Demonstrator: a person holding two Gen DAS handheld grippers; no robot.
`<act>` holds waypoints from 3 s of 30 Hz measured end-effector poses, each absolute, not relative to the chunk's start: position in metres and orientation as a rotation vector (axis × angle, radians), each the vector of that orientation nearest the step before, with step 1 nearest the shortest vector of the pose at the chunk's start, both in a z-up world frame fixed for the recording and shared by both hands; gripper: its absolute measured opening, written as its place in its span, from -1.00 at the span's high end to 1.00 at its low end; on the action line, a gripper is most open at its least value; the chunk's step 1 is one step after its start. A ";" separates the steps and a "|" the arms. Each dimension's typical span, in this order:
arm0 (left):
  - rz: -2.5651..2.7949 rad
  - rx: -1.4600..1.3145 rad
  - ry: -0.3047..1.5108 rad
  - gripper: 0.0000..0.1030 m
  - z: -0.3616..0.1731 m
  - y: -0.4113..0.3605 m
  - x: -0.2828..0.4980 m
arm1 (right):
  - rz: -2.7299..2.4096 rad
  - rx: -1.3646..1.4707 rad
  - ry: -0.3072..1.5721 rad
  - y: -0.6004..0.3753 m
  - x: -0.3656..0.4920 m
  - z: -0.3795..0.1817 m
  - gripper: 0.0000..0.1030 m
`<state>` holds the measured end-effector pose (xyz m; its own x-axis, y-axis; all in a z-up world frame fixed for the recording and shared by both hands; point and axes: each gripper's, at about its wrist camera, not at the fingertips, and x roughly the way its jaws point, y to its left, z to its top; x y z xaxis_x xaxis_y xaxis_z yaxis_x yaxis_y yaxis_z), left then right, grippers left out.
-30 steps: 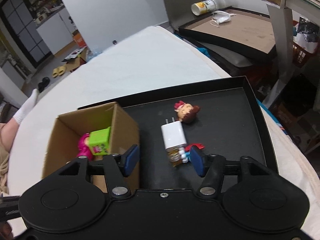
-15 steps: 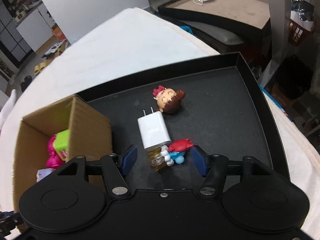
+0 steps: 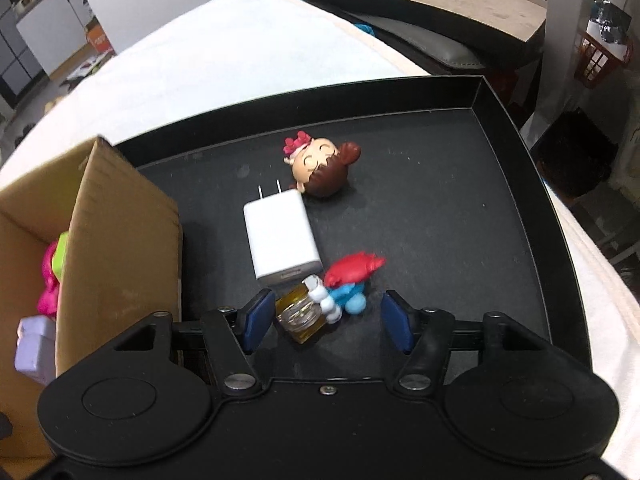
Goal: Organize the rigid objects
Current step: 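Move the right tool to the cup-and-bird figure and grasp it, then carry the cup-and-bird figure into the box with the right tool and release it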
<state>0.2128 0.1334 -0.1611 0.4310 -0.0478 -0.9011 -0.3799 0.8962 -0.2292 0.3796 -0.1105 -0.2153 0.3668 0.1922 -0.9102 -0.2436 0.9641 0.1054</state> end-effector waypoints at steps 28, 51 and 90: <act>0.226 -0.405 1.116 0.75 -0.164 0.128 0.212 | 0.389 0.023 1.019 -0.120 0.360 -0.147 0.63; 0.231 -0.422 1.106 0.74 -0.164 0.129 0.211 | 0.603 0.039 0.877 -0.079 0.327 -0.085 0.63; 0.220 -0.429 1.099 0.73 -0.163 0.131 0.209 | 0.679 -0.222 1.005 0.004 0.293 -0.147 0.57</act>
